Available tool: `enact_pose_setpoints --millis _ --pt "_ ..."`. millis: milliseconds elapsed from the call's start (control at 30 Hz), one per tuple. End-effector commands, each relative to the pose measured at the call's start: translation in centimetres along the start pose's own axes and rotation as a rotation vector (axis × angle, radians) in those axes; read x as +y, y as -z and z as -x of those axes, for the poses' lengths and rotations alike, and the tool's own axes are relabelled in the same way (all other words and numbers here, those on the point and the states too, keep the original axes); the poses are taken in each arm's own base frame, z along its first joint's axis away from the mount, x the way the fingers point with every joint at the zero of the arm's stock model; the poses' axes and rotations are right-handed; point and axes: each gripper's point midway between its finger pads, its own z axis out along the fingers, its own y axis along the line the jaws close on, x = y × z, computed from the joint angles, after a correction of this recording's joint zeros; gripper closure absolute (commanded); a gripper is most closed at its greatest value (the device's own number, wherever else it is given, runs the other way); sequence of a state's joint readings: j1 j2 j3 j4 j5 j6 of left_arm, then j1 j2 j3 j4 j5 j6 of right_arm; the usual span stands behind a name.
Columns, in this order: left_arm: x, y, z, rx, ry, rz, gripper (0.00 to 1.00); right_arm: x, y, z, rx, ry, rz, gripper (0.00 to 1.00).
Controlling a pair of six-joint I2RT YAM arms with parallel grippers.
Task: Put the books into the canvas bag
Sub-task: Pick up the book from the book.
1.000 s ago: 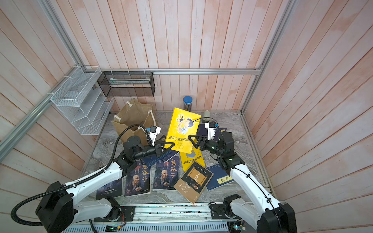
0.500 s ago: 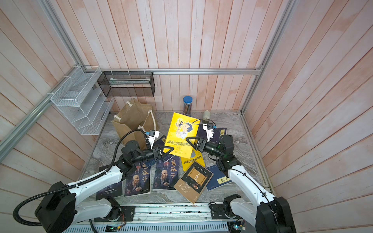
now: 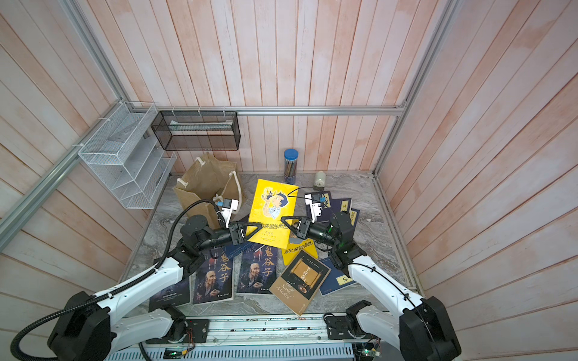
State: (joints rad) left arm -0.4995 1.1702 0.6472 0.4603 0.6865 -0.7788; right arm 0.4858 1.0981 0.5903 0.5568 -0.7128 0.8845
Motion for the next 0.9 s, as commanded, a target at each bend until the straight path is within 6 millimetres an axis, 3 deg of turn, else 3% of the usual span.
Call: enact_pose_setpoints --millis 0,167,233,333,467,667,867 --pt "-1.5 0.3 2.9 -0.003 -0.050 -0.058 0.50 2.2 -0.7 0.5 0.026 0.076 0.059 1.00" --pt "-1.3 -0.5 4.1 0.035 -0.047 -0.078 0.52 2.5 -1.4 1.0 0.018 0.082 0.061 1.00" --pt "-1.6 -0.6 4.2 0.045 -0.052 -0.095 0.62 2.7 -1.4 1.6 -0.009 0.086 0.058 1.00" --pt "-1.7 -0.4 4.3 0.050 -0.053 -0.104 0.86 2.6 -1.5 1.9 -0.019 0.087 0.054 1.00" --pt "-2.0 0.3 4.7 0.052 -0.063 -0.099 1.00 2.0 -2.0 1.7 -0.006 0.084 0.039 1.00" --pt "-1.0 2.0 6.8 0.046 -0.153 0.056 1.00 0.8 -3.5 1.3 0.017 0.090 -0.011 0.62" --pt "0.2 5.5 12.8 -0.028 -0.330 0.334 1.00 -0.4 -5.9 2.5 0.040 0.116 -0.087 0.48"
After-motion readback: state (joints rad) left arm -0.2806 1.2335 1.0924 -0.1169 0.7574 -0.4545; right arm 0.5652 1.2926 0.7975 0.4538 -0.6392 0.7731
